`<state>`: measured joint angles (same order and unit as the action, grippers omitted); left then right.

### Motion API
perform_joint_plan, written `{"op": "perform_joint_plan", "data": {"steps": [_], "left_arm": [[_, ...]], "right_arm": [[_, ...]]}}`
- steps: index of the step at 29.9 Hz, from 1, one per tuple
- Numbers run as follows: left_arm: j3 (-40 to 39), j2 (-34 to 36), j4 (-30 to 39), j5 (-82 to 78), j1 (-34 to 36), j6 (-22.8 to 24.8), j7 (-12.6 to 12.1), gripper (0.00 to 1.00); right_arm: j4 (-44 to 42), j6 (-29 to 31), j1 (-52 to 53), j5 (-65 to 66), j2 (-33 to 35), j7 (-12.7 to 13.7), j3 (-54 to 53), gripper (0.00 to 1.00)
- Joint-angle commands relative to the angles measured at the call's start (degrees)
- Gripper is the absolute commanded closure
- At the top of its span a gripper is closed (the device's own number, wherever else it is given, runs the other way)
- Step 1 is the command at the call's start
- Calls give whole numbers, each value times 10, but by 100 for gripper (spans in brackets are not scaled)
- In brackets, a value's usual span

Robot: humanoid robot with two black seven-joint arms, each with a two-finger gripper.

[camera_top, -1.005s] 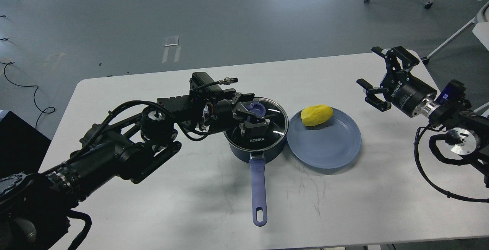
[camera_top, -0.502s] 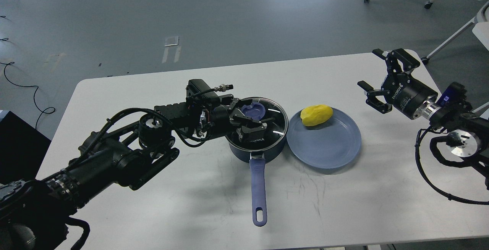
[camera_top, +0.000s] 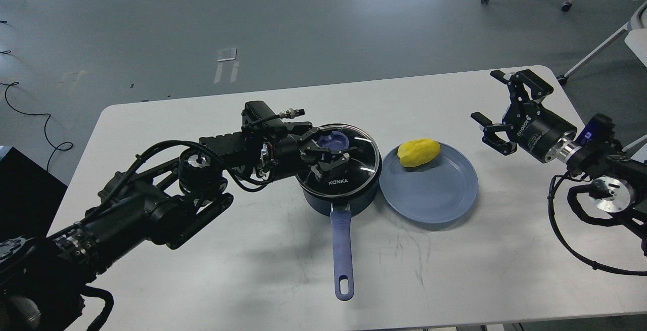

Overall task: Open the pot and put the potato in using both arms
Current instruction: 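Lift the lid off the saucepan and lower it onto the table beside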

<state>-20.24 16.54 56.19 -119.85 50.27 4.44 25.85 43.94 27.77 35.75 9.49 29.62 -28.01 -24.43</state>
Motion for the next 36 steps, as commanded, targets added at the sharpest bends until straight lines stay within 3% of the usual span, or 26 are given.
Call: {"op": "perform_joint_plan", "data": {"steps": [1,7,15,22,36], "left_arm": [[-1,28,24,9,39,-1,2,45],[4,119,55,29,71,0,21,45],[17,235,59,33,6,-18,21,45],[9,251,31,56,-91,-43,21,43],[9,234,-38,87,-144,-99,21,38]], "right_arm": [[0,0,0,0,0,0,0,0],[0,0,0,0,4,0,0,0],[1,0,-1,0,8,0,0,0],[0,0,-1,0,8,0,0,0],[1,0,-4,0,8,0,14,0]]}}
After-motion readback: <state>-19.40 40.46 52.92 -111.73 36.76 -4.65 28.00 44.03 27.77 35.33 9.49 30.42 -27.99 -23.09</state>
